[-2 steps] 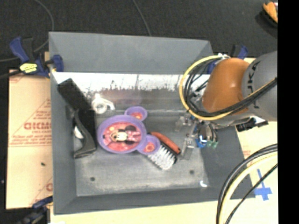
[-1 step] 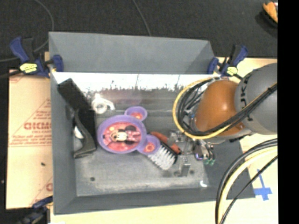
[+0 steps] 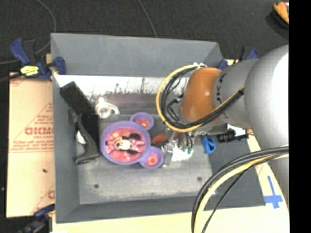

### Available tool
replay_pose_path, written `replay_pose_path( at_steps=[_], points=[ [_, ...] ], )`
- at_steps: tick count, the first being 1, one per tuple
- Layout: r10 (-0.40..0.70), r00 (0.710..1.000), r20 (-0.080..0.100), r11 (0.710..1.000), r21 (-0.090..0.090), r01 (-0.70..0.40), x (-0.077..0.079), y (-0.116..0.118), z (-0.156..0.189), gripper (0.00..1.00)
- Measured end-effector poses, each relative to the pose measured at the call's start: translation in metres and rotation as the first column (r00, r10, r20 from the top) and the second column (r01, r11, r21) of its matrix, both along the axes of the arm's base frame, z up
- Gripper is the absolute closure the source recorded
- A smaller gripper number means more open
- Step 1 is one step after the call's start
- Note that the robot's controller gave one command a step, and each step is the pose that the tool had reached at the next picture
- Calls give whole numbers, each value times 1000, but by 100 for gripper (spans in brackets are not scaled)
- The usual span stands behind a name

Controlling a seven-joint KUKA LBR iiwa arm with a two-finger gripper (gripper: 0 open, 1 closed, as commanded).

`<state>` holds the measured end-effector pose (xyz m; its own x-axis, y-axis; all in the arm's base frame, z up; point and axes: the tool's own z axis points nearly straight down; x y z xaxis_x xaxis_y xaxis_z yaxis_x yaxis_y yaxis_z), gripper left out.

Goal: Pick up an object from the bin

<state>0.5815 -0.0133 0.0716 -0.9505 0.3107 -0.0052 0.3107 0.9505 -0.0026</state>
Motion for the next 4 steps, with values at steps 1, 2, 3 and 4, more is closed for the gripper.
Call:
replay_pose_path(
  at_steps=[1, 2, 3, 4],
  points=[
    [29, 999, 24, 1000, -3, -29, -57, -41, 4, 100],
    [30, 999, 24, 1000, -3, -30, -57, -41, 4, 100],
    [31, 999, 21, 1000, -2, -31, -59, -41, 7, 100],
    [32, 999, 13, 999, -1, -32, -61, -41, 18, 100]
  ],
)
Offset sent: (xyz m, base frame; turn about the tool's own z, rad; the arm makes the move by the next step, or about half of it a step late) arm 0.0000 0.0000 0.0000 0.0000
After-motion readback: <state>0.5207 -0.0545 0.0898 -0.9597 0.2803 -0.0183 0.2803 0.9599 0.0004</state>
